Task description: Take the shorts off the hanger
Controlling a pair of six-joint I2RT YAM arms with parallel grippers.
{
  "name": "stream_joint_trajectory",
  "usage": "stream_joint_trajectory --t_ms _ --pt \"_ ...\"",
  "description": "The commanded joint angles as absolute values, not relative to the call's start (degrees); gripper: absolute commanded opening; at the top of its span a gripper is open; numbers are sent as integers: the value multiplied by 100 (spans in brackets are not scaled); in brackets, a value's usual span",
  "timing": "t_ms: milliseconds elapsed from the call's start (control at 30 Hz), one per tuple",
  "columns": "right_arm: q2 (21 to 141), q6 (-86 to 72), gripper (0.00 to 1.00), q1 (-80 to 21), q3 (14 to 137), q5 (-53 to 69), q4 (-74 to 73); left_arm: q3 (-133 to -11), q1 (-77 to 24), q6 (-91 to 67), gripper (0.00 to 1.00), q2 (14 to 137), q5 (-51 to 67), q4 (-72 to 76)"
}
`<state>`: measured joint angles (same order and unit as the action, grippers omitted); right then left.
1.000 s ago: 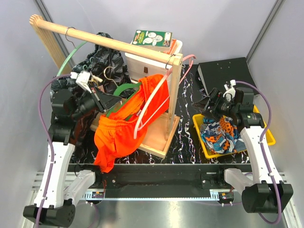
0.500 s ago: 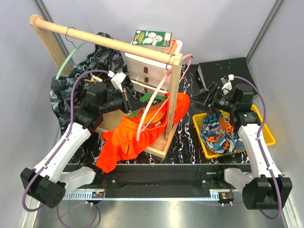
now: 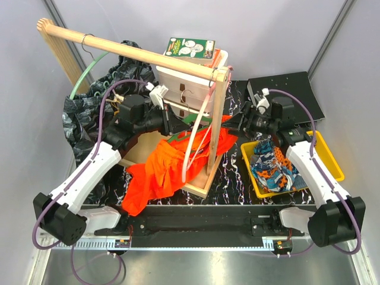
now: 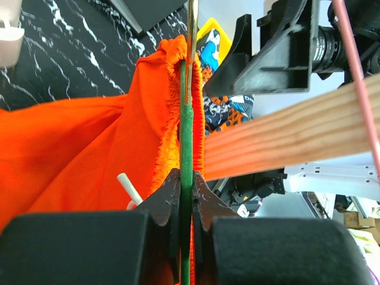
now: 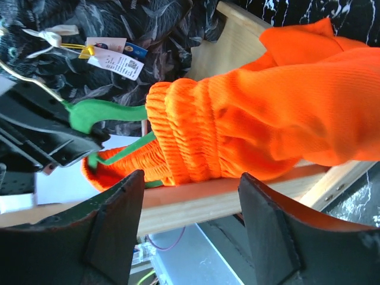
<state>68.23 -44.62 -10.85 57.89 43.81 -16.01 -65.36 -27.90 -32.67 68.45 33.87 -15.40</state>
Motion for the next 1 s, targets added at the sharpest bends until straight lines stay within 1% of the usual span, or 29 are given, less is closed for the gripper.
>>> stream_joint_trajectory --t_ms 0,267,467,567,600,700,733,800,833,900,933,967 --pt "7048 -4061 69 -1414 6433 3745 -1801 -7128 -2830 -3059 0 6943 3481 -1090" --pt "7391 -3973 72 -1599 6662 3060 -2100 -7339 -2874 -2945 0 7163 3753 -1169" --pt "7532 -4016 70 -1696 6785 2691 -2241 -7453 -2935 -2892 0 7251 3973 -1187" --pt "7655 -4113 62 -1696 6820 2593 -2241 -7409 -2971 -2848 0 7277 4017 -1204" --pt "7673 -4174 56 -1688 6820 2584 -2241 -7400 -2971 -2839 0 7286 4017 -1213" --pt "7699 -4236 42 -1688 6820 2356 -2302 -7339 -2988 -2839 0 7295 4025 -1213" --pt "7656 -4245 35 -1696 6803 2147 -2320 -7330 -2988 -2804 0 7286 4017 -1256" --pt "7612 -4228 30 -1696 6776 1935 -2425 -7321 -2988 -2751 0 7251 3999 -1327" --pt "7603 -4201 24 -1696 6785 1751 -2469 -7278 -2988 -2716 0 7234 3982 -1345" --pt "7655 -4096 15 -1688 6846 1592 -2627 -7216 -2997 -2663 0 7181 3964 -1362" --pt "7664 -4070 8 -1679 6873 1460 -2689 -7216 -2988 -2620 0 7172 3981 -1406" --pt "7681 -4017 4 -1653 6917 1424 -2750 -7233 -2997 -2550 0 7172 4008 -1502"
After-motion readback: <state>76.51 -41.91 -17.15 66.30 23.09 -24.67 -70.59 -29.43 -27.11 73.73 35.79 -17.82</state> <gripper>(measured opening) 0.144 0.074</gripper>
